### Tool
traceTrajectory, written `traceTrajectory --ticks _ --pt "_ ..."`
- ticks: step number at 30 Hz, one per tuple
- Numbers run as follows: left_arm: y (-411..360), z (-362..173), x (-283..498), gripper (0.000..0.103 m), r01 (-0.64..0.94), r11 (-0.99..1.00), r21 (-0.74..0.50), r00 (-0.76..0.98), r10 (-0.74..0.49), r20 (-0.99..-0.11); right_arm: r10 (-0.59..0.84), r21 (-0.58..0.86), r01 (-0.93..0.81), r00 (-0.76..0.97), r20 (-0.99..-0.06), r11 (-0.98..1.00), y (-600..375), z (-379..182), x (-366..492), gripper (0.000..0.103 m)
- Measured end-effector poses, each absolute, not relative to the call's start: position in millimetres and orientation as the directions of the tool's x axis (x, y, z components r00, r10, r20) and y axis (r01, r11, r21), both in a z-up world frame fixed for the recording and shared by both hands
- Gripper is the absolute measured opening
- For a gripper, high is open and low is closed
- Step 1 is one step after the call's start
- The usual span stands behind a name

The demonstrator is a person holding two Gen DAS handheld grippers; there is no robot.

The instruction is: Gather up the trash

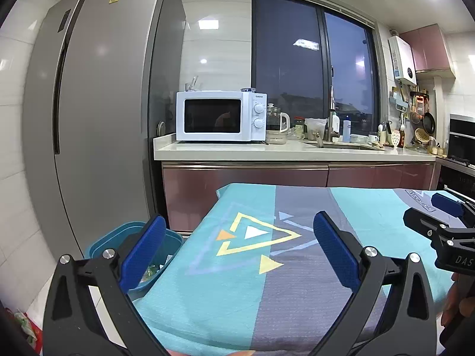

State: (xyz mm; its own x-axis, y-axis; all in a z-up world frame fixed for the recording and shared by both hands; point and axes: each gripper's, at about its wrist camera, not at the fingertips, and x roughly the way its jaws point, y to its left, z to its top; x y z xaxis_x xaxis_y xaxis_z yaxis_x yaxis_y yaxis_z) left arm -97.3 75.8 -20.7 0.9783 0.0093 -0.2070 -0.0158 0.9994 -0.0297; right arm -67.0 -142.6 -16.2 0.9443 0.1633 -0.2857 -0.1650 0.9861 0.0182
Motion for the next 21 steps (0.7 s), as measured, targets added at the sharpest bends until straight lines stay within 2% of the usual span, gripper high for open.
traceTrajectory --ticks 21 --pt "78.7 -20.3 -92.4 0.098 -0.022 0.999 -0.033 0.976 0.015 -0.217 0.16 0.03 -0.158 0.944 -0.287 0.987 -147.8 -17.9 -68.2 0.096"
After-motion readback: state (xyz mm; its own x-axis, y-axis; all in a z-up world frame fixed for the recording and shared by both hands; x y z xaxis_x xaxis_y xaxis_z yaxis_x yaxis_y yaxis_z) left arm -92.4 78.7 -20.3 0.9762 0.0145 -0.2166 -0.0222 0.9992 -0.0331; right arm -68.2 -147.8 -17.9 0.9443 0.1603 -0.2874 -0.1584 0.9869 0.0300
